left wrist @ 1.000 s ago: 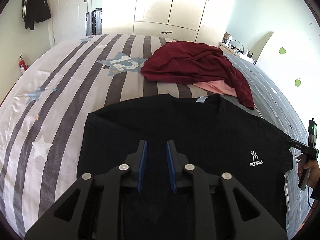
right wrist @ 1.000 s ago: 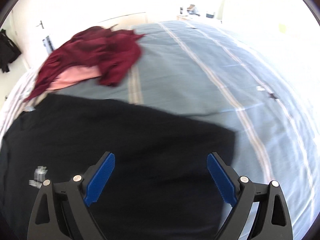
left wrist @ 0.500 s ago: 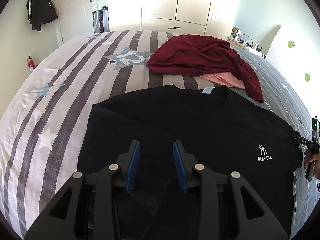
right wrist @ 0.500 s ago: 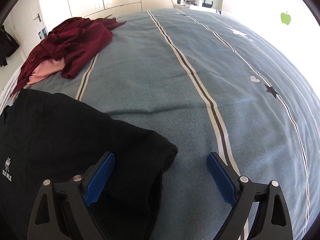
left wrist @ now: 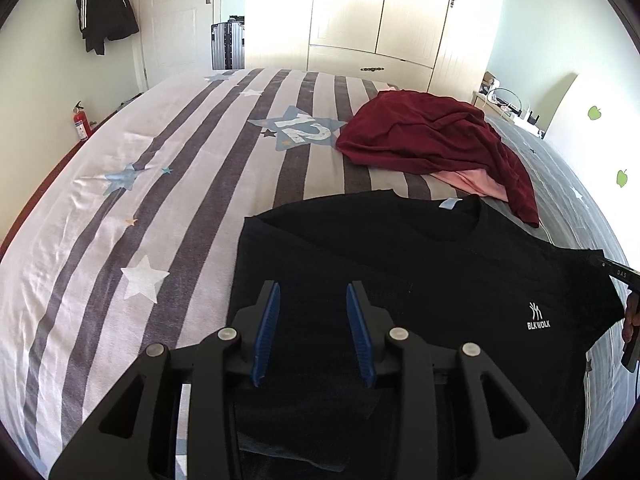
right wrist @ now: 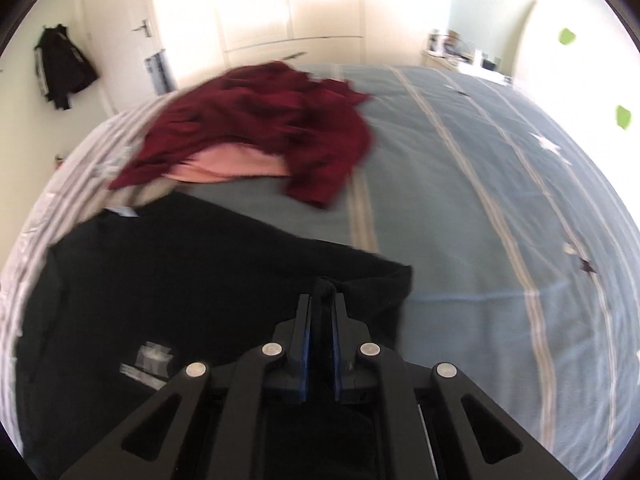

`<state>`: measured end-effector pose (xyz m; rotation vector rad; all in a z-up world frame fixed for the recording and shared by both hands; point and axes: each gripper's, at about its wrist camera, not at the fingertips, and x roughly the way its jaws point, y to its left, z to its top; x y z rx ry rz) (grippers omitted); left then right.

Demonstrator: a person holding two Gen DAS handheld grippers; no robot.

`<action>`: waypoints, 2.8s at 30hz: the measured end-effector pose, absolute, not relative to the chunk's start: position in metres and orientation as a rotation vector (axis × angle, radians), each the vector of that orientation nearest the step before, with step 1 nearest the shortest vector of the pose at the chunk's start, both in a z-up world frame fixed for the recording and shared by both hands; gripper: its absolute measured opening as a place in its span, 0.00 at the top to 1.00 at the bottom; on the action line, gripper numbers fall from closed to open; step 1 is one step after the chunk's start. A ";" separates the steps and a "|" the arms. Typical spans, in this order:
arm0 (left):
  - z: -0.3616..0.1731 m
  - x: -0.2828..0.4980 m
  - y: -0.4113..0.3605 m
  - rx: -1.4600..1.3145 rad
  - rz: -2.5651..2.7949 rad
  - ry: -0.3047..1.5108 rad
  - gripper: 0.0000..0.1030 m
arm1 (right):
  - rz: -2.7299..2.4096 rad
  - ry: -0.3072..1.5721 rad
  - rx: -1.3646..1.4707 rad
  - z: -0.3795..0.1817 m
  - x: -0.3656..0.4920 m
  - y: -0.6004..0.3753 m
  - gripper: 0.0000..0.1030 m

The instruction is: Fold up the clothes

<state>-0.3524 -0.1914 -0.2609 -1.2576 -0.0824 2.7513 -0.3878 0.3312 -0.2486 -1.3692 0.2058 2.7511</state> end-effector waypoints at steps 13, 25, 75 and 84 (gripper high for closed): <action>-0.263 -0.337 -0.237 -1.312 2.735 -0.108 0.66 | 2.826 0.320 -1.421 -0.232 -0.417 0.206 0.54; -0.275 -0.338 -0.195 -1.324 2.698 -0.126 0.66 | 2.643 0.280 -1.486 -0.298 -0.353 0.293 0.54; -0.323 -0.399 -0.178 -1.419 2.692 -0.145 0.66 | 2.781 0.327 -1.372 -0.325 -0.432 0.290 0.69; -0.346 -0.340 -0.170 -1.494 2.617 -0.081 0.66 | 2.823 0.253 -1.558 -0.347 -0.331 0.242 0.69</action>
